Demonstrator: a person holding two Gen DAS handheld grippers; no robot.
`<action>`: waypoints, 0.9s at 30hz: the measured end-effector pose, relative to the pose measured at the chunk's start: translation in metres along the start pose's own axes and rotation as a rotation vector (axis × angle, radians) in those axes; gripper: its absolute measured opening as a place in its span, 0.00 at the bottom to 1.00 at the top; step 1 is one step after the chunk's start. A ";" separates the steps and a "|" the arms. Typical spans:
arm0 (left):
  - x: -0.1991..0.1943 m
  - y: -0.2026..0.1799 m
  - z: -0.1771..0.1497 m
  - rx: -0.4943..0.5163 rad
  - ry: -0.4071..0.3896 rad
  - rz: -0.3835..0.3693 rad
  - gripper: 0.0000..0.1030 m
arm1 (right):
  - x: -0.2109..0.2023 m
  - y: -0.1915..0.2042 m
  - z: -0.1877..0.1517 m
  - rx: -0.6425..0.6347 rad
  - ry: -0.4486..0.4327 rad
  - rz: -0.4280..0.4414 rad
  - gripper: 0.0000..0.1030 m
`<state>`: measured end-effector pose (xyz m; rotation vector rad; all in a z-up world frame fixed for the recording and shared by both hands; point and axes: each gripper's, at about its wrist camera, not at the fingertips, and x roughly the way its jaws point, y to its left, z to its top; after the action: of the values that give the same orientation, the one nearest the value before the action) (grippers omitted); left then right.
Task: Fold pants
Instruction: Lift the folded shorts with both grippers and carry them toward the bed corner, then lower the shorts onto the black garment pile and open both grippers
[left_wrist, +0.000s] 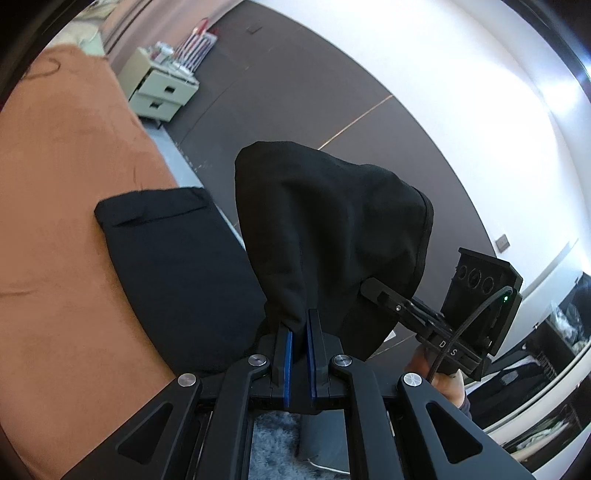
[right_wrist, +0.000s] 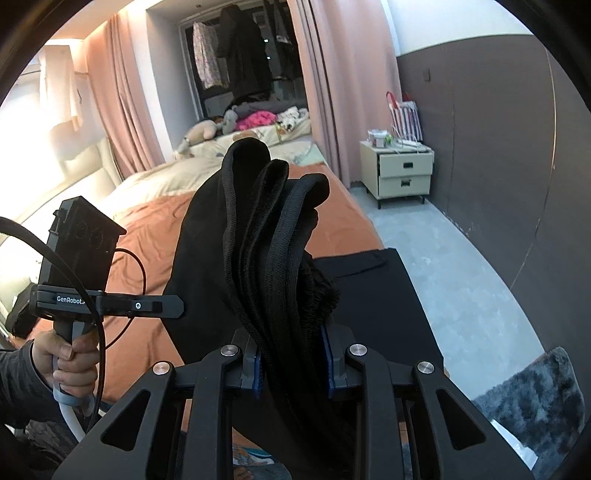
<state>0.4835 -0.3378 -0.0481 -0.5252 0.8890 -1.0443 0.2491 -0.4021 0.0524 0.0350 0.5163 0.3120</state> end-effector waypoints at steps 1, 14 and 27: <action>0.004 0.005 0.001 -0.007 0.004 0.003 0.06 | 0.003 0.002 0.001 0.003 0.008 -0.002 0.20; 0.026 0.056 0.027 -0.105 0.002 0.015 0.06 | 0.029 0.022 0.016 0.039 0.103 0.000 0.20; 0.036 0.103 0.025 -0.233 0.093 0.148 0.24 | 0.057 0.004 0.019 0.124 0.252 -0.188 0.54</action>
<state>0.5651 -0.3268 -0.1242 -0.5988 1.1236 -0.8408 0.3043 -0.3800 0.0419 0.0675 0.7830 0.1002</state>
